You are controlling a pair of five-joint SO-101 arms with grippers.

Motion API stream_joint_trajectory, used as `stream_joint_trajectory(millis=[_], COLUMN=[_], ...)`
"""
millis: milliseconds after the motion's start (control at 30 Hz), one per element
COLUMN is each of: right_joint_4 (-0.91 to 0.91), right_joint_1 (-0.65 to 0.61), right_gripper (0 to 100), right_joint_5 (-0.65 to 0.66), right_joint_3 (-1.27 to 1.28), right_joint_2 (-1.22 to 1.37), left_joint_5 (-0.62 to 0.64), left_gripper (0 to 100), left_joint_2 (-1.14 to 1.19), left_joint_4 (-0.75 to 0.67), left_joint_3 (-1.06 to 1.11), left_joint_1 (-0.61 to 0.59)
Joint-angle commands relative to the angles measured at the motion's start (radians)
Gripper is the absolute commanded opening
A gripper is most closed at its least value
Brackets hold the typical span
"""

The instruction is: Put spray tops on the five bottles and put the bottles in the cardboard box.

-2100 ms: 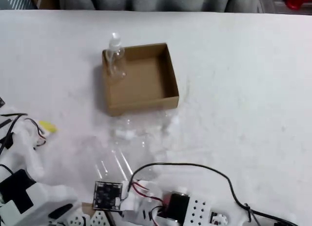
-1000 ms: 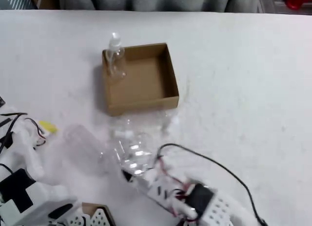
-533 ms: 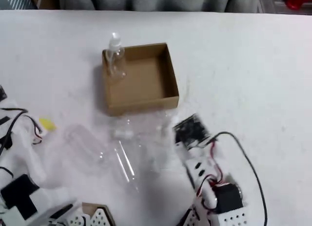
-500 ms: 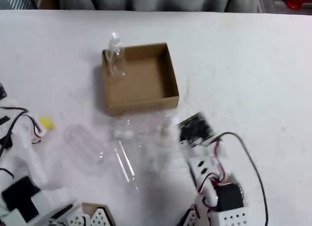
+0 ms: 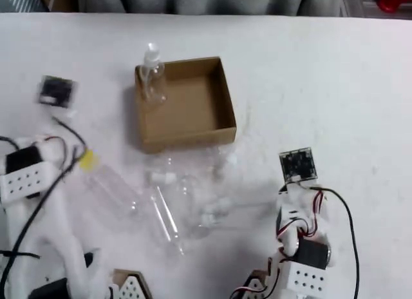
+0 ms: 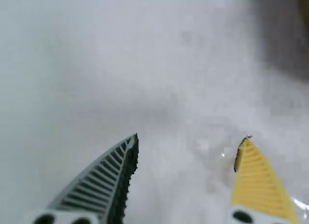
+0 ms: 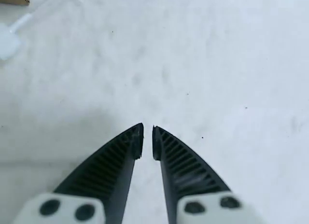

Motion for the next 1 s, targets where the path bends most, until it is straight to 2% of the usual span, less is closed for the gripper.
stream_joint_trajectory(millis=[0,133,333,500,567,833,967], right_joint_4=[-0.002,-0.005,-0.002,-0.002,-0.002,-0.001,-0.001], right_joint_1=[0.015,0.013,-0.027,-0.027,-0.027,-0.027,-0.027], right_gripper=[1.5,1.5,1.5,1.5,1.5,1.5,1.5], right_joint_5=[0.023,0.074,0.084,0.106,0.130,0.141,0.141], right_joint_3=[-0.003,0.014,0.023,0.025,0.026,0.029,0.029], right_joint_2=[-0.002,-0.002,-0.002,-0.002,-0.002,-0.002,-0.002], left_joint_5=[-0.278,-0.511,-0.710,-1.014,-1.056,-1.063,-1.169], left_gripper=[31,31,31,31,31,31,31], left_joint_2=[-0.045,-0.051,-0.053,-0.059,-0.074,-0.099,-0.090], left_joint_4=[0.107,0.193,0.227,0.342,0.354,0.350,0.347], left_joint_3=[-0.051,-0.051,-0.051,-0.061,-0.051,-0.055,-0.026], left_joint_1=[0.076,0.091,0.154,0.199,0.237,0.452,0.496])
